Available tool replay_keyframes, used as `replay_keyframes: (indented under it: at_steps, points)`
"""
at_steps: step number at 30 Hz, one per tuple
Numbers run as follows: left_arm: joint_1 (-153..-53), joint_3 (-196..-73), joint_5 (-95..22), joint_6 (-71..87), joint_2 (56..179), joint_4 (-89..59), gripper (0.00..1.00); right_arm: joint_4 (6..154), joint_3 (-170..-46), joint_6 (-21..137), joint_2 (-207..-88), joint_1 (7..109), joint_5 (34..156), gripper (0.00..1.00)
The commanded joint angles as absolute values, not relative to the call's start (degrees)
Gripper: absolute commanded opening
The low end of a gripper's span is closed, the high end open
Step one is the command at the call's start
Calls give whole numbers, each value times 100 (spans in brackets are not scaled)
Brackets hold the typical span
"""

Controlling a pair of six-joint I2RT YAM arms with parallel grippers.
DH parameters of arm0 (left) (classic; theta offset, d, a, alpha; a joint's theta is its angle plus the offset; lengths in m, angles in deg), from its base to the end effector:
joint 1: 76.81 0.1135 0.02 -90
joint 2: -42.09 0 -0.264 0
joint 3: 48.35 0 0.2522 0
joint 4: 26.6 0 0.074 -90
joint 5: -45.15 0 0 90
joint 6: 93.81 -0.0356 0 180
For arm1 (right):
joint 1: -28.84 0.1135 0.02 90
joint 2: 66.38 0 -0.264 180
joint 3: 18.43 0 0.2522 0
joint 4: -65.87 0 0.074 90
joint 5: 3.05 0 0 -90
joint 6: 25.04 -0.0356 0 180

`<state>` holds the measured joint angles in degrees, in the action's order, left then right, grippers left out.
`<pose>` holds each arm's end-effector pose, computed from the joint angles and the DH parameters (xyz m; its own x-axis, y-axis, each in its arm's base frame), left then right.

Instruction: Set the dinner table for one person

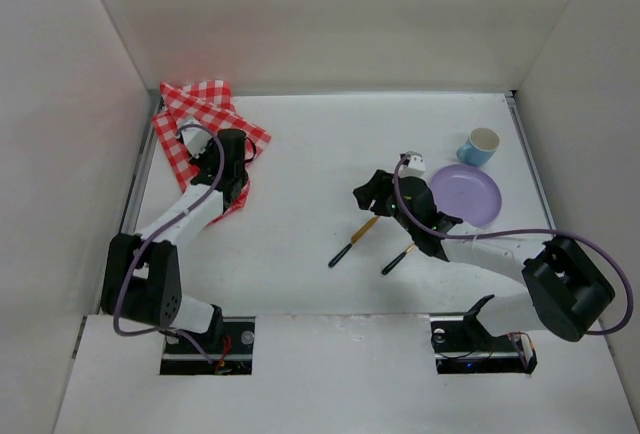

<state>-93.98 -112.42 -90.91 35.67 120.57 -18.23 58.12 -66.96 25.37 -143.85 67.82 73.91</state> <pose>0.2966 -0.0648 0.2712 -0.0125 -0.4579 -0.8889 -0.5667 0.7357 -0.3710 0.2264 0.1729 0.2099 -0.5029 0.3917 -0.7705 -0.1672 0.8305 0.5314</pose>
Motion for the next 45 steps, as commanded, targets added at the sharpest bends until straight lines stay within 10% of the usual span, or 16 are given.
replay_keyframes:
  at_steps: [1,7,14,24,32,45]
  points:
    - [-8873,-11371,-8661,3924,12452,-1152,16,5520,-6735,2541,-14302,6764,7429,66]
    - [-8064,-10545,-7072,3969,12822,-2758,46,5590,-6919,2602,-14592,6817,7473,75]
    - [-7817,-10509,-6173,4066,13428,-3393,51,5643,-7086,2637,-14847,6993,7509,76]
    - [-7958,-9991,-5927,4189,13376,-4140,40,5652,-7236,2681,-15119,7213,7394,78]
    - [-8221,-9420,-5137,4303,12990,-4606,6,5722,-7333,2708,-15216,7292,7315,78]
    - [-10014,-7934,-3704,4163,11311,-4659,5,6003,-7886,2067,-15778,7134,7061,91]
